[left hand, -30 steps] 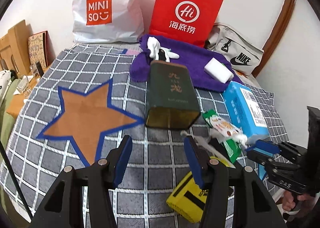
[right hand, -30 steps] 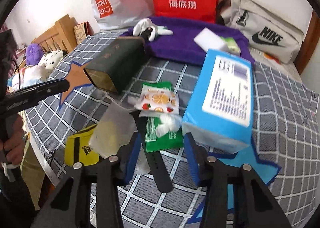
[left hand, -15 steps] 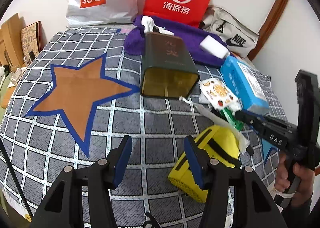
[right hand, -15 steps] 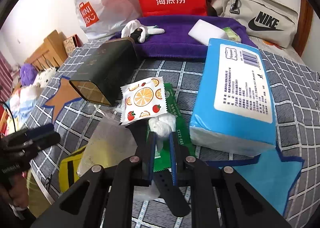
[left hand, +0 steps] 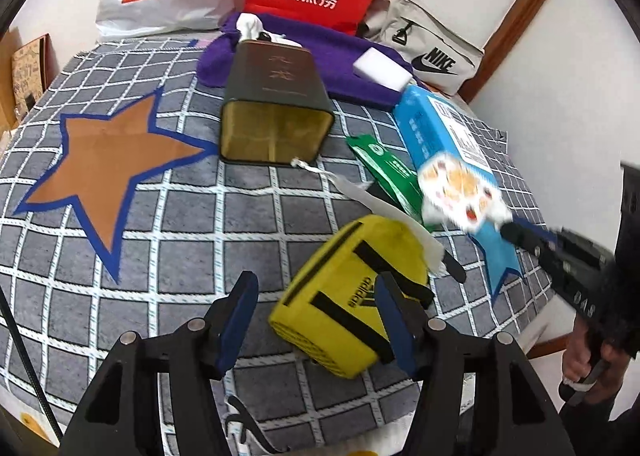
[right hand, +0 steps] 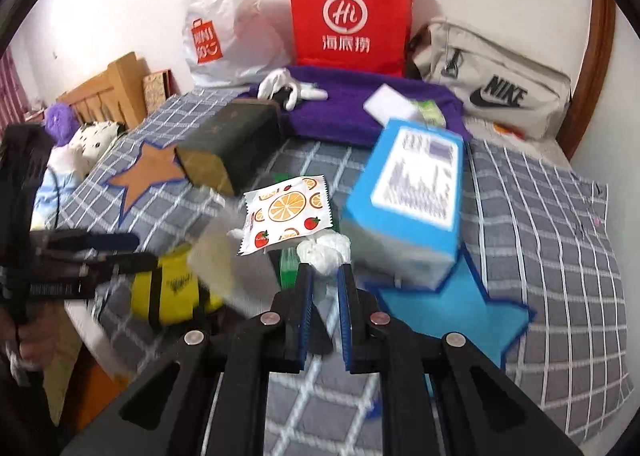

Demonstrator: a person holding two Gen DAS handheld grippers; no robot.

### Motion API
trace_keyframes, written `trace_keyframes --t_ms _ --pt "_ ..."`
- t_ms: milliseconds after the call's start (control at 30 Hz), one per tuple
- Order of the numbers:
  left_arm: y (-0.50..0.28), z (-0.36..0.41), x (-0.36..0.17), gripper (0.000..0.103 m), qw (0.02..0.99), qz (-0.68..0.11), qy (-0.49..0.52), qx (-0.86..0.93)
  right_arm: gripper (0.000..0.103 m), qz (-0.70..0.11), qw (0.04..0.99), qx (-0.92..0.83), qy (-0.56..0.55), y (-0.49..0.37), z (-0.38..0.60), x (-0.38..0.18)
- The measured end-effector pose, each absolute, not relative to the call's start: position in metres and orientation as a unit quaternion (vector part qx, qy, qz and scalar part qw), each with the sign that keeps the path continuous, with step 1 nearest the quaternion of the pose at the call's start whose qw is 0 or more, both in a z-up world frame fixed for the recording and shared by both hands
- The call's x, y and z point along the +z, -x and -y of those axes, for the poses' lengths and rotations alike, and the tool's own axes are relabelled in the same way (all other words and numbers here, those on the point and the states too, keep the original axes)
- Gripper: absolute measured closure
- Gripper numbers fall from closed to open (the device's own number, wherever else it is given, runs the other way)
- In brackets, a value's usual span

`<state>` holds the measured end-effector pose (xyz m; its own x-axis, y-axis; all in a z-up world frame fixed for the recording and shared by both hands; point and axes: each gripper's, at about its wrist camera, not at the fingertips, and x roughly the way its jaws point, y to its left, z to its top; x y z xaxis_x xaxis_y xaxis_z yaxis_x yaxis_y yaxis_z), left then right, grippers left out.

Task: Organize soft objects
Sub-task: 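Grasp the yellow adidas pouch with the left tool while the right tool grasps the orange-print wipes packet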

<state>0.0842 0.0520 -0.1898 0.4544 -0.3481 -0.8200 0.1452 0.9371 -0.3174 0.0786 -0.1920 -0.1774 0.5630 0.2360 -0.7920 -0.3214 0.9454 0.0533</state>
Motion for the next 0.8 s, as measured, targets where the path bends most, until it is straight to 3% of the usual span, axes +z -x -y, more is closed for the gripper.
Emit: trace_keyframes --t_ms 167,233,300,400,433,733,800 --pt "-0.085 -0.046 -0.194 0.044 0.845 -0.510 0.090 -0.136 0.088 -0.471 0.871 0.135 0.042 -0.068 0.224 -0.203" --pt "-0.087 -0.044 -0.195 0.044 0.844 -0.513 0.088 -0.131 0.075 -0.478 0.867 0.134 0.049 -0.067 0.227 -0.208" --pt "-0.087 -0.044 -0.195 0.044 0.845 -0.513 0.086 -0.127 0.050 -0.462 0.874 0.146 0.040 -0.064 0.227 -0.204" --pt "-0.087 -0.045 -0.195 0.044 0.846 -0.513 0.084 -0.120 0.028 -0.440 0.881 0.174 0.033 -0.067 0.218 -0.196" --pt "-0.087 -0.046 -0.195 0.044 0.846 -0.513 0.085 -0.120 0.025 -0.436 0.881 0.180 0.031 -0.070 0.215 -0.195" --pt "-0.089 -0.044 -0.200 0.044 0.841 -0.519 0.075 -0.132 0.025 -0.489 0.853 0.179 0.039 -0.121 0.190 -0.230" --pt "-0.090 -0.039 -0.202 0.043 0.839 -0.520 0.067 -0.144 0.038 -0.490 0.852 0.180 0.042 -0.123 0.190 -0.233"
